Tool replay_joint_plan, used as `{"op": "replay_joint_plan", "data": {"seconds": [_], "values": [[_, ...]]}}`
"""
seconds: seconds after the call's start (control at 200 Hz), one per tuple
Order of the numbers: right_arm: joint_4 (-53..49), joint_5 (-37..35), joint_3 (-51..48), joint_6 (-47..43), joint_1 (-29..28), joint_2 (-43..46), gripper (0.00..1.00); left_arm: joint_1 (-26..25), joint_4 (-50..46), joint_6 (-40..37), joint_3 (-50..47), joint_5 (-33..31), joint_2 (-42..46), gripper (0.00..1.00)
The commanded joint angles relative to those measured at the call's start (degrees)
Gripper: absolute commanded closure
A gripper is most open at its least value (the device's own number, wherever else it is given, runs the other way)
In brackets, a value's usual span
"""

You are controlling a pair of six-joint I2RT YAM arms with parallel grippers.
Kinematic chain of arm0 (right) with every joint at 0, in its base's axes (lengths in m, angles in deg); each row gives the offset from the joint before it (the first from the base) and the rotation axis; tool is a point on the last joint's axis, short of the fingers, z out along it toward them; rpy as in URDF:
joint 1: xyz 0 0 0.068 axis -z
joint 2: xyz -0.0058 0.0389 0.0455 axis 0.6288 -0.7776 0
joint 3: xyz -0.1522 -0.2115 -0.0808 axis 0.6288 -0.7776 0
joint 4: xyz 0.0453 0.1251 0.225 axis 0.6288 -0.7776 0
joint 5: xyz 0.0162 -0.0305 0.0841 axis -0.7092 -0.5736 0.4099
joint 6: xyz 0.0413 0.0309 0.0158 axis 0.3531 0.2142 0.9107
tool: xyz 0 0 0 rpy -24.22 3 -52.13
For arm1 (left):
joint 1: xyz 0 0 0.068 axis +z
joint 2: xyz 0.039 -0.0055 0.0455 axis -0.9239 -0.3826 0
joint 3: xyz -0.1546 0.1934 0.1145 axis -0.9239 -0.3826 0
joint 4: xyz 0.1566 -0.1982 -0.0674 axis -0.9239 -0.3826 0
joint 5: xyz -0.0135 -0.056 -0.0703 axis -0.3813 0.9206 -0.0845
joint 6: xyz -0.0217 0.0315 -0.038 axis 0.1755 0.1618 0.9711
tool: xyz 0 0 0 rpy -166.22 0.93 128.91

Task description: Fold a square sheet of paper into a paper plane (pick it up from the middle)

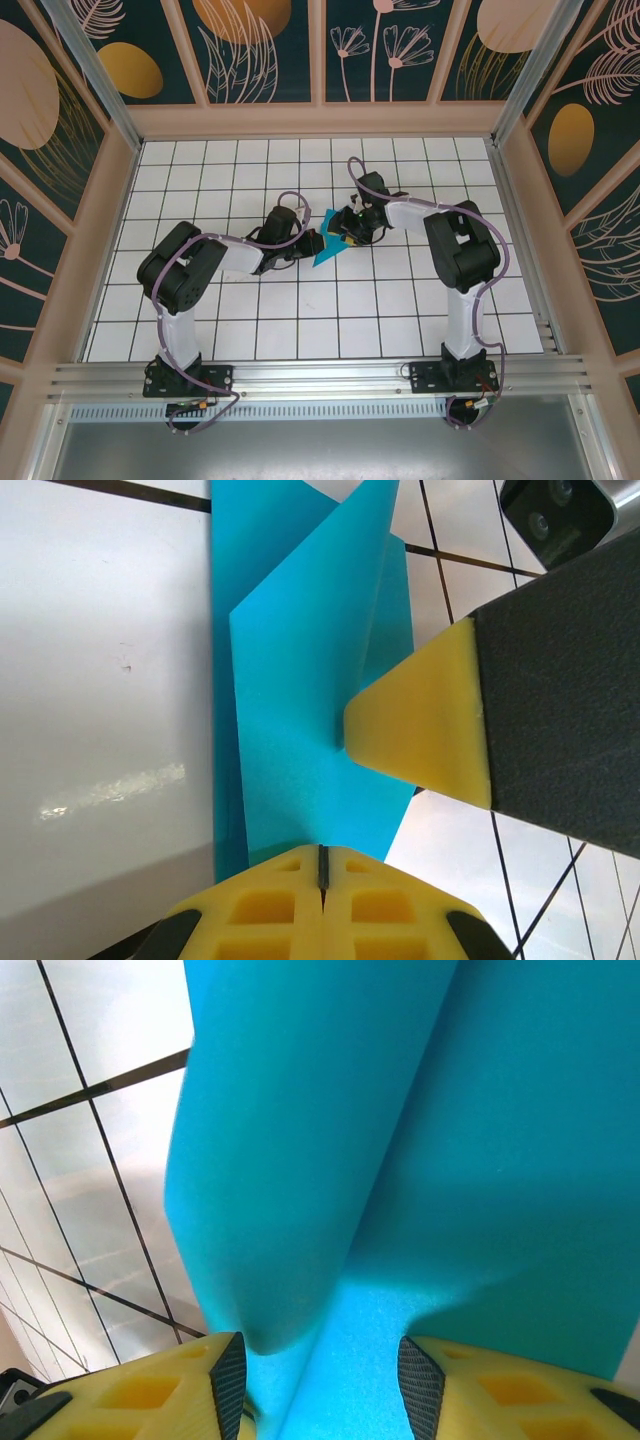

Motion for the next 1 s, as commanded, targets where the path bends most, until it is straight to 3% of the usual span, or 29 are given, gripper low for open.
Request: {"op": "replay_joint_plan", "data": {"seconds": [0.0, 0.996], "values": [[-4.35, -9.18, -2.42, -0.38, -0.1, -7.6, 0.51, 0.6, -1.15, -1.6, 1.2, -1.01, -1.0, 0.95], [-8.24, -12.62, -0.76, 1.37, -0.16, -10.58, 0.61, 0.62, -2.39, -2.48, 1.55, -1.88, -1.84, 0.95]]}}
